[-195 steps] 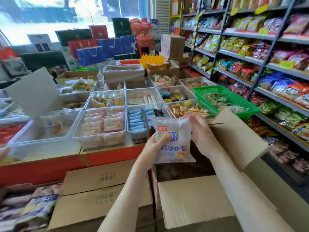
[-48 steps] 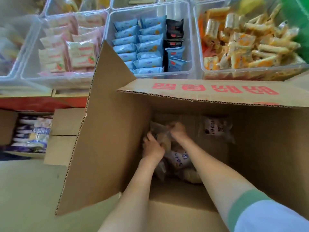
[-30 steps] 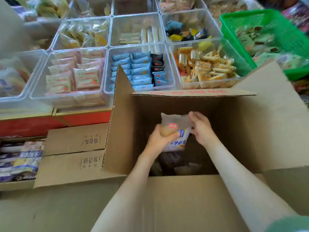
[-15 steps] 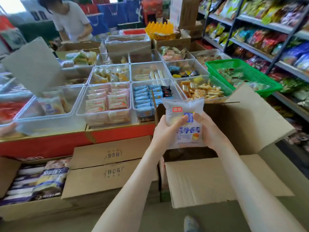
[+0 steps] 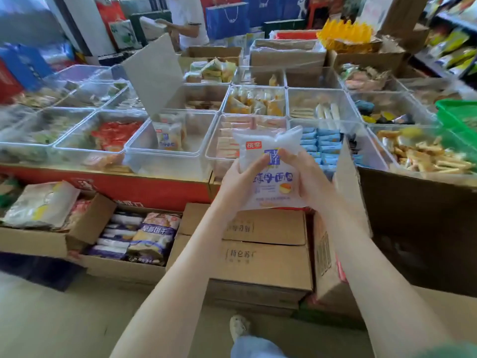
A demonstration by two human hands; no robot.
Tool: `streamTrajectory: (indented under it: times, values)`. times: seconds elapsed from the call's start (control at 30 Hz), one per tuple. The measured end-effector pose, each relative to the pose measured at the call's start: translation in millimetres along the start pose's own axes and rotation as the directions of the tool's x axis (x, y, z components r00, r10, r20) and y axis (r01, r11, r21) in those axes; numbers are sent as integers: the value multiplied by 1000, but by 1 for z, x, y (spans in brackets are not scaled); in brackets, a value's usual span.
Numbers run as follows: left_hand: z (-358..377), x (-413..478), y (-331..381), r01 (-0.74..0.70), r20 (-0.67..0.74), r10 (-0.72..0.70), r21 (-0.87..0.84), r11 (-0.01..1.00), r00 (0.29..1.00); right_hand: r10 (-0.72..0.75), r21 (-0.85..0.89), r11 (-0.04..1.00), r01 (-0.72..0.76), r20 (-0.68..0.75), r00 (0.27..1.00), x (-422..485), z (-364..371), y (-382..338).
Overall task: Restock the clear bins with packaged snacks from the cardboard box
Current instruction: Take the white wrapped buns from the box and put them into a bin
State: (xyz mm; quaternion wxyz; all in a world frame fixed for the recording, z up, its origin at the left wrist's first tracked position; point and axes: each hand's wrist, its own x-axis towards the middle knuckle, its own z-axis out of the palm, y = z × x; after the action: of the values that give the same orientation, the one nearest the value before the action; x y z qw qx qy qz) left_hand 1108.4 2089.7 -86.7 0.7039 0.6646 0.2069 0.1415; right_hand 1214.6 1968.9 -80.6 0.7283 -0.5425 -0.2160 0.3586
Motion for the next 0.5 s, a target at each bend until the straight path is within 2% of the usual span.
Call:
streamTrajectory:
  times: [0.13,0.27,0.4,0.5]
  values:
    - [-72,35,-18,84,-146,-79,31,996,986,57,-55,997,-55,35,998,76,48,41]
    - [-144,69,-37,234,-321,-191,101,967,928,168,-112,980,-162,50,984,145,97,77]
    - [-206,93,-39,275,-392,-180,202,940,902,208,-158,967,-199,38,977,201,143,103]
    - [-252,115,-33,234,-407,-129,220,947,904,216,-191,961,-198,79,973,240,173,112]
